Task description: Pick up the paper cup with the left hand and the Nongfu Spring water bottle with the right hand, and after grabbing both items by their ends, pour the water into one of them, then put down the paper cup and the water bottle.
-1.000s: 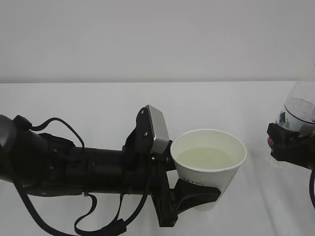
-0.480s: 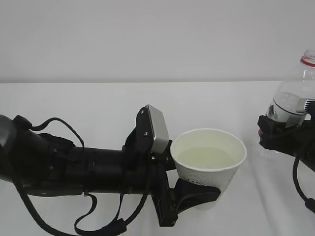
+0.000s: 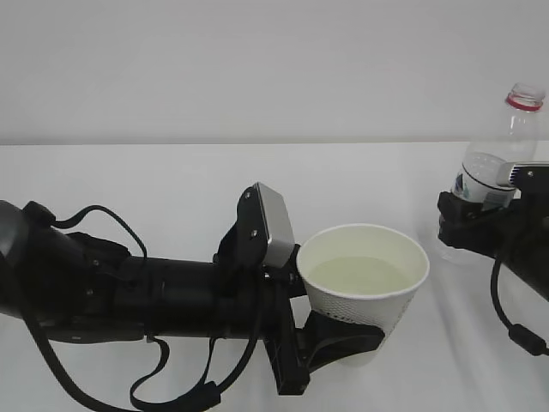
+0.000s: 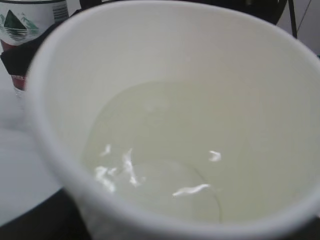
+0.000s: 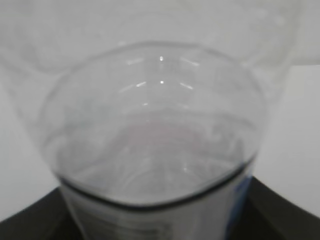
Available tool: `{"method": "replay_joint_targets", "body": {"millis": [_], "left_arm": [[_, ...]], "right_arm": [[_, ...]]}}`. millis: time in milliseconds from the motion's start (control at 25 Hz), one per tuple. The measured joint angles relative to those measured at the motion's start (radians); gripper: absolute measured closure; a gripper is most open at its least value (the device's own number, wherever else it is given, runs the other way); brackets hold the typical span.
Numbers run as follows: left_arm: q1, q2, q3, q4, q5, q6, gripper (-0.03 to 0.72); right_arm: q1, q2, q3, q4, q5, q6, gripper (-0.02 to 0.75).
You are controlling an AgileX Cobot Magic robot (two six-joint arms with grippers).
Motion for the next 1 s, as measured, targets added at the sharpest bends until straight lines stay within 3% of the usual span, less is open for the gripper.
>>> {"method": "replay_joint_targets", "body": {"millis": [1000], "left_arm": [[0.000, 0.000, 0.000, -0.002, 0.000, 0.002, 0.190]], "right_arm": [[0.000, 0.104, -0.091, 0.000, -0.014, -0.002, 0.251]]}}
